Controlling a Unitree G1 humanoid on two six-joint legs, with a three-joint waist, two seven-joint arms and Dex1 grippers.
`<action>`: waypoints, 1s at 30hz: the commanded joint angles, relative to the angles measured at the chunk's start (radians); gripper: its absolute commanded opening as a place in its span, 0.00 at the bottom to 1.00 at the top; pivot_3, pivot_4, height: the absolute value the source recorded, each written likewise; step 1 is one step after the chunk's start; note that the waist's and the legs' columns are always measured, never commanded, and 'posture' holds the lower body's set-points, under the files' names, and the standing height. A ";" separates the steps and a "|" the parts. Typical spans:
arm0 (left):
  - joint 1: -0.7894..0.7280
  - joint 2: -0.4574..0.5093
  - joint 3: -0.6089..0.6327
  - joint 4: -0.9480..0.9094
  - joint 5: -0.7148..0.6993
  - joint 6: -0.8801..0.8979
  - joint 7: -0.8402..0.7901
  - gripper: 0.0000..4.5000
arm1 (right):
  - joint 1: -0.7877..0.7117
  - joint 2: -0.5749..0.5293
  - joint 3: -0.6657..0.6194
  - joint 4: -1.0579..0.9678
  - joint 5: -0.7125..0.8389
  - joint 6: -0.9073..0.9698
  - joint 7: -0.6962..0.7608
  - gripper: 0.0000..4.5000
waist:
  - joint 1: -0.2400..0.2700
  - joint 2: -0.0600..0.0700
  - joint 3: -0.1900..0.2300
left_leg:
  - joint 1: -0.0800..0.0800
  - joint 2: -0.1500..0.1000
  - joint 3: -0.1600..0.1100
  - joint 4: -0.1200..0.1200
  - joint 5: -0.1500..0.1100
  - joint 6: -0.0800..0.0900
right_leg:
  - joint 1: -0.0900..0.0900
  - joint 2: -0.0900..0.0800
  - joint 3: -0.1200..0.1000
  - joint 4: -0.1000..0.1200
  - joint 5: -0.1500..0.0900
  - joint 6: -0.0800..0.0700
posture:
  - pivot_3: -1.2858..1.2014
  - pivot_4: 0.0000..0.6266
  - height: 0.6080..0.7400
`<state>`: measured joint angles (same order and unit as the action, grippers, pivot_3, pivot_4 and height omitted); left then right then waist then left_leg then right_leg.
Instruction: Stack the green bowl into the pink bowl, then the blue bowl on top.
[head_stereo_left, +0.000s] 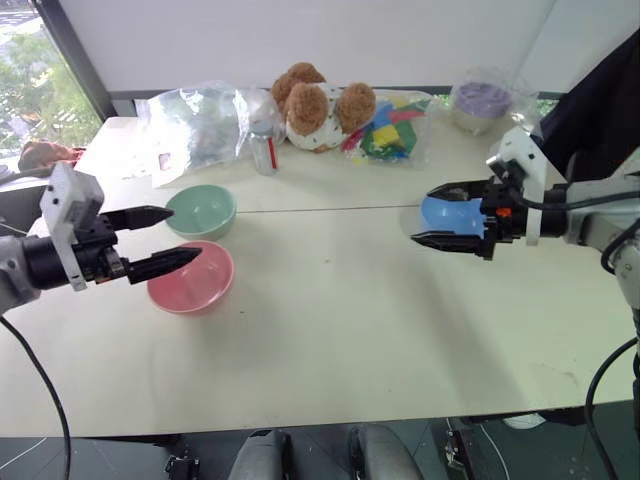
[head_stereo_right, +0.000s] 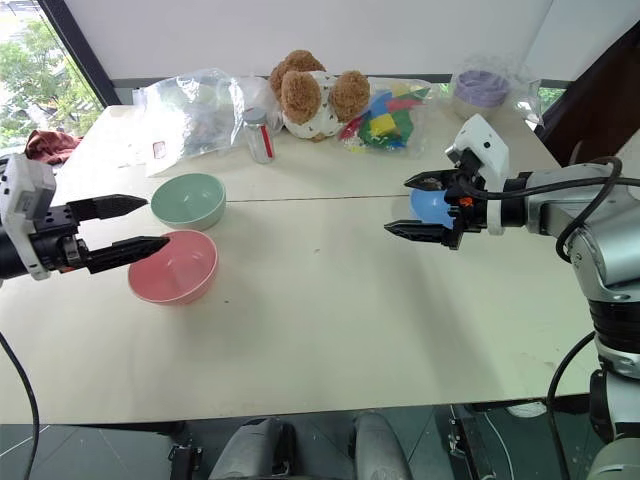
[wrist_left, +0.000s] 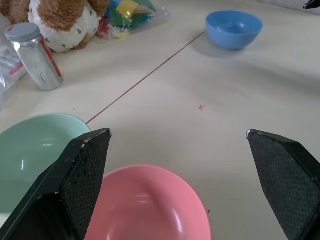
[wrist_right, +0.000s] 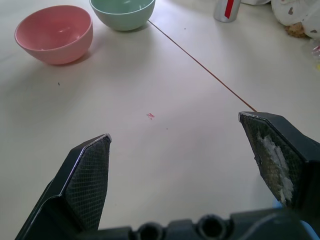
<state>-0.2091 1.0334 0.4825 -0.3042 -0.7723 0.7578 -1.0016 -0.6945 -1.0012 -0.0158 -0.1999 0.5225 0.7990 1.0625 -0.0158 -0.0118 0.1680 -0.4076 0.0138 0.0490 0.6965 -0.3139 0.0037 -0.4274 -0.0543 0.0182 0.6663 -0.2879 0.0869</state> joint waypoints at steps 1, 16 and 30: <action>0.002 0.022 0.042 -0.009 -0.002 -0.012 -0.008 1.00 | -0.022 -0.019 -0.027 -0.014 -0.001 -0.005 0.005 0.99 | 0.000 0.000 0.000 | 0.000 0.000 0.000 0.000 0.000 0.000 | 0.000 0.000 0.000 0.000 0.000 0.000 | 0.52 0.24 1.00; 0.023 0.025 0.039 -0.024 0.005 -0.025 -0.010 1.00 | -0.026 -0.007 -0.012 -0.011 -0.011 -0.010 0.008 0.99 | 0.000 0.000 0.000 | 0.000 0.000 0.000 0.000 0.000 0.000 | 0.000 -0.001 0.000 0.000 0.000 0.000 | 0.52 0.24 1.00; 0.182 0.108 0.009 -0.049 0.177 -0.182 -0.145 1.00 | -0.028 0.010 0.016 -0.004 -0.022 -0.026 0.015 0.99 | -0.005 0.000 0.000 | 0.000 0.000 0.000 -0.001 0.000 0.000 | 0.000 -0.001 0.000 -0.001 0.000 0.000 | 0.52 0.24 1.00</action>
<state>-0.0407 1.1236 0.4844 -0.3253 -0.6317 0.6211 -1.1112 -0.6968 -0.9959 0.0074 -0.1923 0.5099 0.7925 1.0735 -0.0205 -0.0116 0.1680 -0.4074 0.0137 0.0498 0.6944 -0.3139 0.0036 -0.4280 -0.0552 0.0183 0.6650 -0.2881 0.0864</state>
